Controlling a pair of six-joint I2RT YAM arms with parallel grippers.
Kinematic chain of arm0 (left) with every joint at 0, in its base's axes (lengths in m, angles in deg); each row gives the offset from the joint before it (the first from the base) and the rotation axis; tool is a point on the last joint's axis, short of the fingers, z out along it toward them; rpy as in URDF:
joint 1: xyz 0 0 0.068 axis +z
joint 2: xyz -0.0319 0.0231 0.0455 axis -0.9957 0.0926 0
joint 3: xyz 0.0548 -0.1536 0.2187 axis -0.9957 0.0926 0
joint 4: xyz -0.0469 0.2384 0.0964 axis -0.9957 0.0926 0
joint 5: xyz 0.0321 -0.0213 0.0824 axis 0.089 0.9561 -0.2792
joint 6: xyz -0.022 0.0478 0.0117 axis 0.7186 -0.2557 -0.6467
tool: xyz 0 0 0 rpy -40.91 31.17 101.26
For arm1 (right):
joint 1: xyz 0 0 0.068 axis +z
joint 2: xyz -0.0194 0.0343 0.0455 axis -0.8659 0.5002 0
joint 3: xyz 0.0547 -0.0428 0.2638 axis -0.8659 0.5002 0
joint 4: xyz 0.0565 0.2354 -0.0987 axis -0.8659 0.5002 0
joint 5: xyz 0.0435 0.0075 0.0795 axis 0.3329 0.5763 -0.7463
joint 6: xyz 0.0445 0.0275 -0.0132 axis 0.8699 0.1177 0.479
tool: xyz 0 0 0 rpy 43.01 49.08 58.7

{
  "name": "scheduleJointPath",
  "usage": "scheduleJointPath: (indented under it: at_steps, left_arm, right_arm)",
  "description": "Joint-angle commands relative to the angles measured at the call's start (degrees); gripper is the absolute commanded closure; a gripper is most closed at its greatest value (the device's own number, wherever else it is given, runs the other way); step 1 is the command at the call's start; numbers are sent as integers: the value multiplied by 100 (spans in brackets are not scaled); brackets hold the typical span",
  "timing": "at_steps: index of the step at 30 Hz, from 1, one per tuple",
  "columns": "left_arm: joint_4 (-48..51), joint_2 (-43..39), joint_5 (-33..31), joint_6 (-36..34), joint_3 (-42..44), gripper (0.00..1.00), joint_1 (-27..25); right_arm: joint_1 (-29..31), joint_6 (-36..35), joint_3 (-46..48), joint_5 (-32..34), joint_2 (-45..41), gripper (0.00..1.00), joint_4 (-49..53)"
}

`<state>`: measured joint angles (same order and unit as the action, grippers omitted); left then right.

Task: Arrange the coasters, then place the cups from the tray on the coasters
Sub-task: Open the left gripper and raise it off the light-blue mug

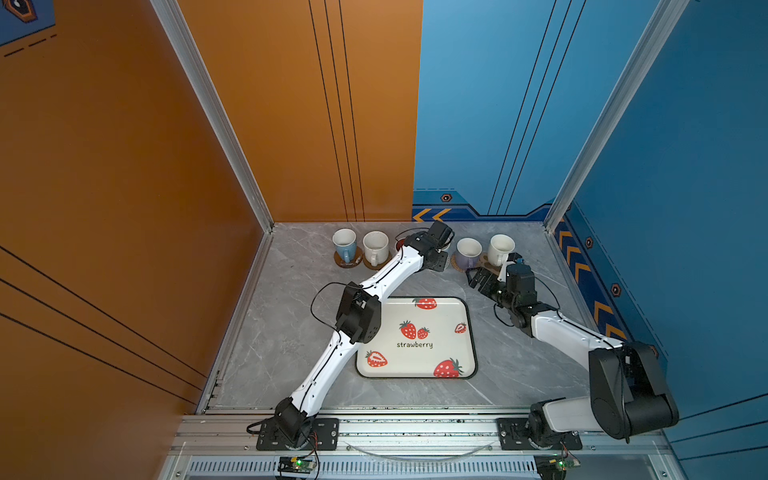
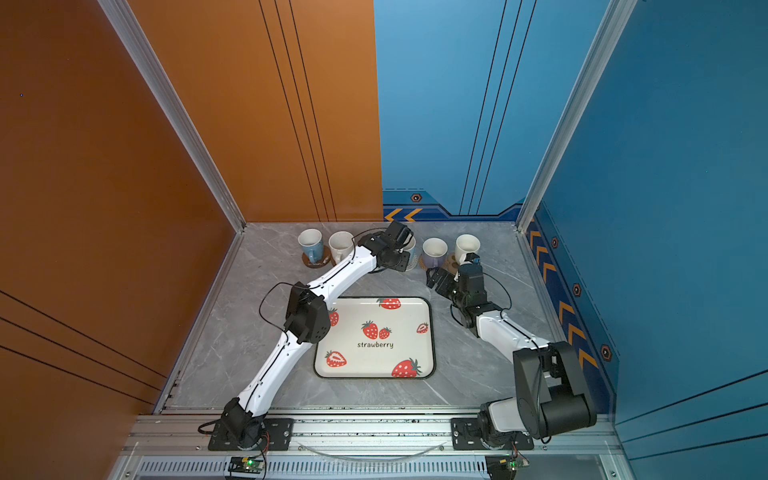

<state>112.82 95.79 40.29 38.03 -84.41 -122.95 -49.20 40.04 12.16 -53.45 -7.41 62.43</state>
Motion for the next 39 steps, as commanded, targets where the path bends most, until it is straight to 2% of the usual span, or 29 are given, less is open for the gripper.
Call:
scheduleJointPath:
  at_steps: [1, 5, 8, 27, 30, 31, 39]
  left_arm:
    - [15, -184, 96, 6, -74, 50, 45]
    - [12, -275, 105, -12, 4, 37, 31]
    - [11, -351, 96, -34, 69, 32, 4]
    - [10, -1156, -143, -336, 609, 15, -328]
    - [13, -1331, -217, -414, 683, 15, -400]
    - [14, -1371, -240, -433, 702, 10, -428]
    - [12, -1852, -444, -528, 973, 4, -583]
  right_arm:
    - [-50, 27, -139, -118, 46, 0, -38]
    - [-50, 35, -139, -112, 22, 0, -34]
    - [-41, 40, -142, -123, 3, 0, -16]
    - [29, -3, -110, 39, -391, 0, 262]
    - [55, -22, -114, 85, -484, 0, 341]
    - [63, -29, -123, 104, -516, 0, 368]
    - [237, -106, -190, 416, -903, 0, 798]
